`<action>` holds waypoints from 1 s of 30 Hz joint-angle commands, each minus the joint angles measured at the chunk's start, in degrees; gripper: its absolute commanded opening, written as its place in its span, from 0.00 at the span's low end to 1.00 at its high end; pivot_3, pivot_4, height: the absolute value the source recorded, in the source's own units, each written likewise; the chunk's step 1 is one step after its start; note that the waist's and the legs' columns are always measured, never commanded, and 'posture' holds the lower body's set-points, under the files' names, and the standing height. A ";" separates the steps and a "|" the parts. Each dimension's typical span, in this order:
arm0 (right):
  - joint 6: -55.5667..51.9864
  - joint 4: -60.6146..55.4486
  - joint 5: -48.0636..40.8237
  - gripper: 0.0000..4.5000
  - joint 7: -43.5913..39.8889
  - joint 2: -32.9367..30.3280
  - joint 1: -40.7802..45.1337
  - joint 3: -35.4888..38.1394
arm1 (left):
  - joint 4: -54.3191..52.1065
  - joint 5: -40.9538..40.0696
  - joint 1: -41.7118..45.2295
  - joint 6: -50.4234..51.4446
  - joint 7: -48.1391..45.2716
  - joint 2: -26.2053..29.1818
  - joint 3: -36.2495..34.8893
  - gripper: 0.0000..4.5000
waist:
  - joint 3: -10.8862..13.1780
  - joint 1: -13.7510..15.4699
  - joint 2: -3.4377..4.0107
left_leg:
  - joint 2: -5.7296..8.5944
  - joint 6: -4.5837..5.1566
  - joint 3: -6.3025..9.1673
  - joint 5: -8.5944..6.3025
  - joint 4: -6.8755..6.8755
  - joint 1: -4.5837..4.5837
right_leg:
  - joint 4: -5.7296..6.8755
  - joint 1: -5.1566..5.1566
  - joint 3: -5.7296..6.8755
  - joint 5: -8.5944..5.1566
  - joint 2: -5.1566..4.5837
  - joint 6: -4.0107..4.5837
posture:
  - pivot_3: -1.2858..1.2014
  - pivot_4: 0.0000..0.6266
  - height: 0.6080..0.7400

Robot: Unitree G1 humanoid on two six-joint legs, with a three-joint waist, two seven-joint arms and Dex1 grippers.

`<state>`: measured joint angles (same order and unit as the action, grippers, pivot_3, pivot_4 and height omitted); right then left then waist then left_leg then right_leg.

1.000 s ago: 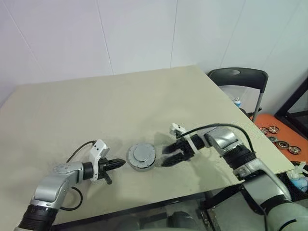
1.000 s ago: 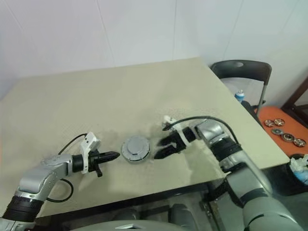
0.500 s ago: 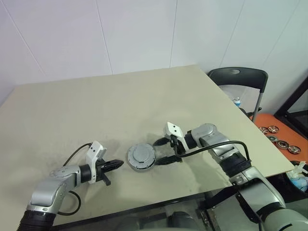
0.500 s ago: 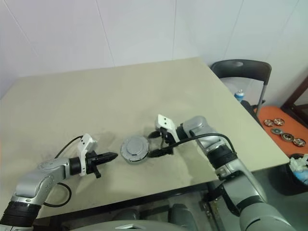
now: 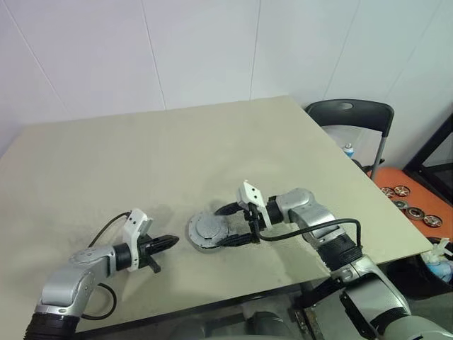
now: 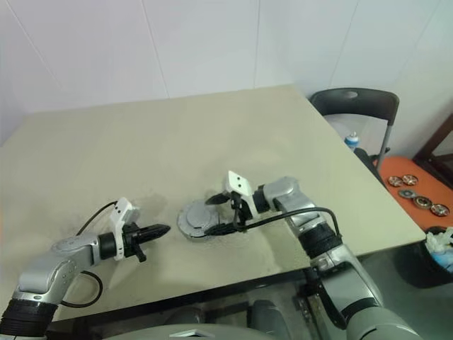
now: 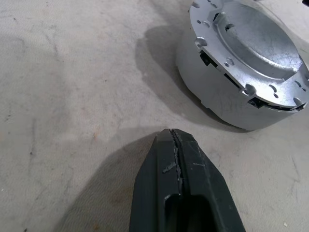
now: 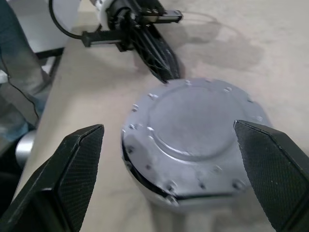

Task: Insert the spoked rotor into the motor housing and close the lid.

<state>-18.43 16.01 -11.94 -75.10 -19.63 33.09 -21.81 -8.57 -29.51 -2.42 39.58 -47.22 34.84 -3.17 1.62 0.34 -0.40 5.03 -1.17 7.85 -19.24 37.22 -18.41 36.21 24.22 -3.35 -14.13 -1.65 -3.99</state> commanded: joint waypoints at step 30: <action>10.30 10.94 6.30 0.74 4.27 5.69 4.01 -0.79 | -11.20 1.78 -5.65 -16.84 -11.51 8.02 -4.23 0.00 | -0.02 -0.04 -0.02 | 0.01 -0.11 -0.04 0.06 -0.01 -0.01 | -0.04 0.00 -0.01 0.00 -0.01 0.01 | 0.52 0.00 1.00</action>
<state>-8.96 26.66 -6.27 -70.92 -13.98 35.98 -22.83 -18.86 -28.70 -7.89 25.30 -57.54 42.18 -7.47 1.60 0.30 -0.42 5.04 -1.27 7.82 -19.19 37.21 -18.42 36.17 24.21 -3.35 -14.13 -1.66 -3.98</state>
